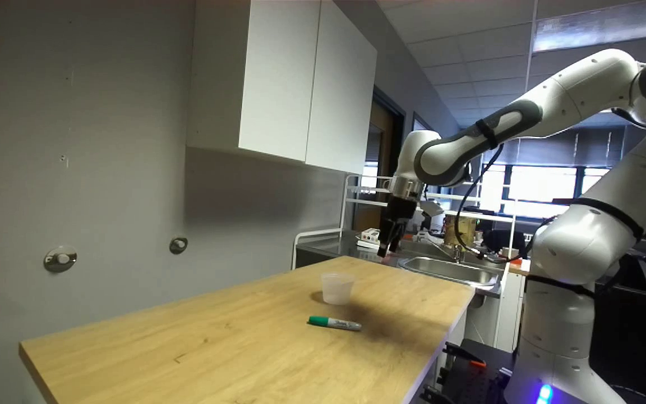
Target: Put the marker inside the bowl
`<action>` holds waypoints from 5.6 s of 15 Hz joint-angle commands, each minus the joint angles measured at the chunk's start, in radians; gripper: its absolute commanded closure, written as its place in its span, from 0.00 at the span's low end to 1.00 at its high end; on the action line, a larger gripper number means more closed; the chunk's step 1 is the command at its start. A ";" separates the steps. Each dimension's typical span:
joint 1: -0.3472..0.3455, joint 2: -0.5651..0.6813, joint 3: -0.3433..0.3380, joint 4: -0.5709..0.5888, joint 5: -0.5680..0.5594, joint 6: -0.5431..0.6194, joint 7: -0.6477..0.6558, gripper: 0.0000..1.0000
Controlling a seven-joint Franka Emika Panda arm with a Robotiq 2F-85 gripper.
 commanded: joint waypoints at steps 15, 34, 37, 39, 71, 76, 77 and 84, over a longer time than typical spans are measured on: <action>0.167 0.561 0.151 0.277 0.056 0.108 -0.035 0.00; 0.131 0.871 0.143 0.507 -0.024 0.029 0.012 0.79; 0.135 0.835 0.138 0.503 -0.059 0.012 0.029 0.96; 0.137 0.808 0.133 0.496 -0.089 0.007 0.042 0.91; 0.010 0.686 0.044 0.503 0.150 0.331 -0.228 0.91; -0.020 0.744 0.058 0.522 0.191 0.332 -0.284 0.91; -0.026 0.748 0.060 0.525 0.191 0.329 -0.289 0.92; -0.045 0.744 0.059 0.529 0.170 0.317 -0.289 0.17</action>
